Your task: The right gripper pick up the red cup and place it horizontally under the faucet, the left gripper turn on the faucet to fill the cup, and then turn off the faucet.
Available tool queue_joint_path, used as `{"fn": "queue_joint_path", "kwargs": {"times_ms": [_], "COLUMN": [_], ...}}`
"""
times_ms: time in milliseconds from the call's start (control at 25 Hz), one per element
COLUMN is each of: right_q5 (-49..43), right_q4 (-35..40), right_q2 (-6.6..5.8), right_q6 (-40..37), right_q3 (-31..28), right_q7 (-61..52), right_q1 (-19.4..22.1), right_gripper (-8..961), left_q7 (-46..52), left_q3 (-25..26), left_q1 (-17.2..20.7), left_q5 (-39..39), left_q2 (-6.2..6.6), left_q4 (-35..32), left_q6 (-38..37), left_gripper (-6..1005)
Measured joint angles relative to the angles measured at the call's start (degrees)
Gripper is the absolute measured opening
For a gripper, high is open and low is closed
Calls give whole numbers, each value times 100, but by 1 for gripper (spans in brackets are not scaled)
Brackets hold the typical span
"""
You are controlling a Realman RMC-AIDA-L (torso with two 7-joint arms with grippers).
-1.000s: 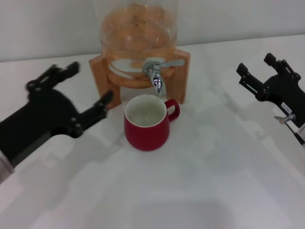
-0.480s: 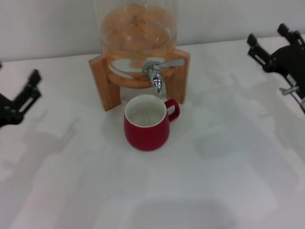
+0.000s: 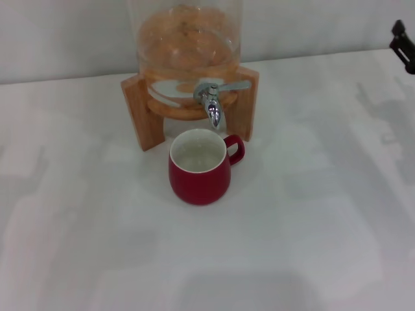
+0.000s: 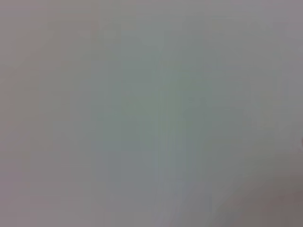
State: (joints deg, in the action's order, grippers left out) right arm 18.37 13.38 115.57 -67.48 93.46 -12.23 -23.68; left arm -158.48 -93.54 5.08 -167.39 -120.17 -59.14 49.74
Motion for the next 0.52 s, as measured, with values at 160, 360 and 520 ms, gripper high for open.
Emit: {"fn": "queue_joint_path", "kwargs": {"times_ms": [160,360,520], "right_q5": [24,28,26], "right_q4": [-16,-74,-58], "right_q2": [14,17,28], "right_q6": [142,112,104], "right_q3": [-218,-234,-214], "right_q7": [1,-42,-86], "right_q1": [35,45,51], "right_gripper": [857,857,857], "left_q7": [76,153,195], "left_q3": [537,1059,1459], "left_q1": [-447,-905,-1161], "left_q5": [-18,-30,-36], "left_q2": [-30,-23,-14], "left_q4": [872,1797,2321], "left_q6": [702,1306,1588], "left_gripper": [814,814,814]}}
